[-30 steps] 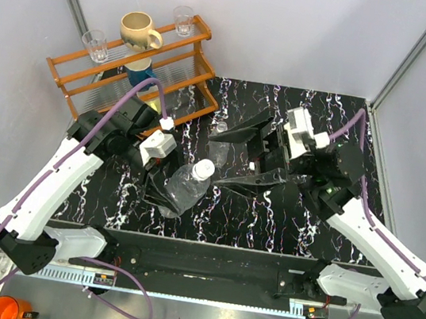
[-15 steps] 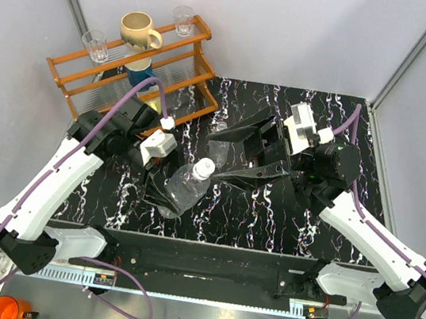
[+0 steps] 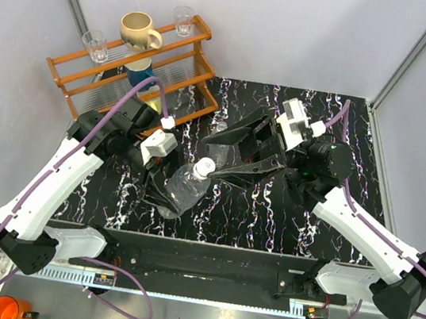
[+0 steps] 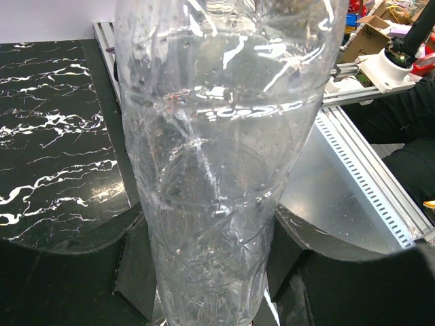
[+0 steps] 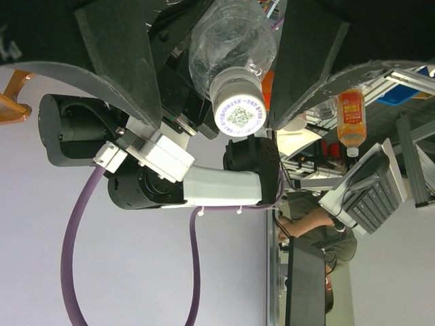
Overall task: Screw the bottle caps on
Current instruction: Screw the bottle cap onto the plastic bottle.
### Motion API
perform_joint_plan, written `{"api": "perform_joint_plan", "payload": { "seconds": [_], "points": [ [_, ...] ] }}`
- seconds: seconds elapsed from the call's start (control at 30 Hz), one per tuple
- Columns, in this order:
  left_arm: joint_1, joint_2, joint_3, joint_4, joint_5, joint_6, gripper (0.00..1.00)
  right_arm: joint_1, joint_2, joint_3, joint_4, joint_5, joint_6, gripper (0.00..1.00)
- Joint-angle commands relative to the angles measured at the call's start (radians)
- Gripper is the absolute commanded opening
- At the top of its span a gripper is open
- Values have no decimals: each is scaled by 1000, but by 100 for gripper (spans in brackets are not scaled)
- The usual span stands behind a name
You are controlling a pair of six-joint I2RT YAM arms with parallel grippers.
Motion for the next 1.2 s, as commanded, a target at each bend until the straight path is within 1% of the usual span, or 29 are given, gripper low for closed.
{"api": "perform_joint_plan", "payload": {
  "seconds": [0.0, 0.13, 0.3, 0.43, 0.57, 0.63, 0.8, 0.97, 1.17],
  "points": [
    [5, -10, 9, -113, 74, 9, 0, 11, 11, 4, 82, -24, 44, 70],
    [5, -10, 11, -104, 71, -4, 0, 14, 20, 6, 87, -32, 54, 66],
    [6, -10, 16, -99, 69, -8, 0, 17, 26, 4, 93, -36, 68, 65],
    [6, -12, 14, -84, 66, -28, 0, 18, 22, -3, 93, -36, 68, 62],
    [8, -12, 14, -78, 60, -34, 0, 20, 23, -3, 93, -36, 70, 55],
    [9, -12, 14, -75, 60, -39, 0, 20, 23, -3, 92, -36, 71, 49],
    [11, -13, 16, -72, 60, -42, 0, 18, 22, -8, 87, -36, 73, 46],
    [15, -13, 20, -66, 52, -47, 0, 20, 25, -8, 67, -38, 68, 40],
    [26, -13, 35, -18, 19, -105, 0, 18, 26, -25, 35, -19, 61, 34]
  ]
}}
